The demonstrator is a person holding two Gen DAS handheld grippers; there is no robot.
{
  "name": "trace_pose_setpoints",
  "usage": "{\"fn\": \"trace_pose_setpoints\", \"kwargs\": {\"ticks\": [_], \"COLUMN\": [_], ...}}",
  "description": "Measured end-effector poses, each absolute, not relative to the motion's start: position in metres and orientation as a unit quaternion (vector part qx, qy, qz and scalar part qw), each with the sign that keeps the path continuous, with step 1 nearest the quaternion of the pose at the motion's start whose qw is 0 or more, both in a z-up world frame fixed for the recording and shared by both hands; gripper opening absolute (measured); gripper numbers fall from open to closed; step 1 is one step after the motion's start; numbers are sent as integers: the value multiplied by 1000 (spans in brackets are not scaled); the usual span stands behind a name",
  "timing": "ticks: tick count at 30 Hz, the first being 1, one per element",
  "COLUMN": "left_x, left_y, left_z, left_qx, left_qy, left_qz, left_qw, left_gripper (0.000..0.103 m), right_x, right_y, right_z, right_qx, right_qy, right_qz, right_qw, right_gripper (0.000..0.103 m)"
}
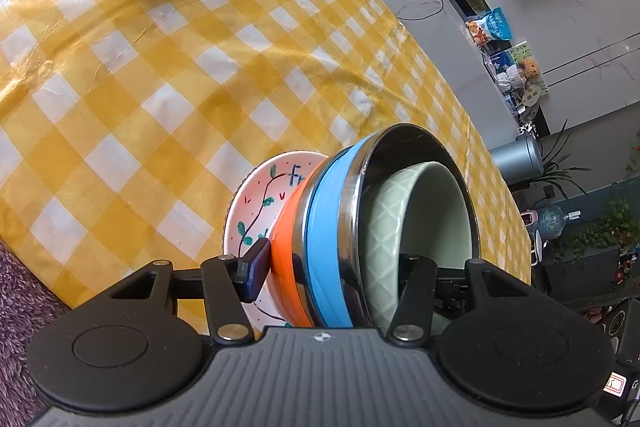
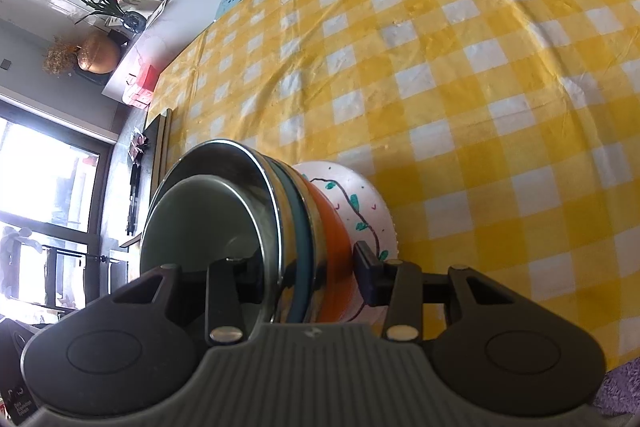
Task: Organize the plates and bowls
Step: 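Carry the bowl stack with both grippers onto the 'Fruity' plate stack, then set the bowl stack down, open both grippers and pull back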
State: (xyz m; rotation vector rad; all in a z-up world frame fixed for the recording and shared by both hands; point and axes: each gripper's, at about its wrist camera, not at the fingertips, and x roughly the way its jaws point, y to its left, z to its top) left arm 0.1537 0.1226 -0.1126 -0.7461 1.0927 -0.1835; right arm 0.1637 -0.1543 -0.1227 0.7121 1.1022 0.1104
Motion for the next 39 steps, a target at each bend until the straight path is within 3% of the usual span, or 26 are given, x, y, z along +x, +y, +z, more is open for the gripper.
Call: {"fn": "trace_pose_setpoints", "kwargs": {"ticks": [17, 20, 27, 39], "left_x": [155, 155, 153, 118], "left_y": [122, 123, 123, 114], "left_z": [-111, -111, -103, -38], "left_qx": [-334, -340, -328, -191], "left_qy": [502, 499, 470, 355], "left_qz": [-80, -78, -74, -72], "left_qw": [794, 793, 816, 913], "left_gripper": [55, 55, 69, 73], "right_x": [167, 167, 167, 142], "right_y": [-151, -150, -149, -144], "right_z": [-126, -124, -119, -78], "right_qx": [323, 323, 312, 237], "right_qy": [513, 509, 495, 425], "right_qz": [57, 64, 65, 69], "right_qw": [793, 796, 809, 871], "right_gripper": [48, 57, 66, 74]}}
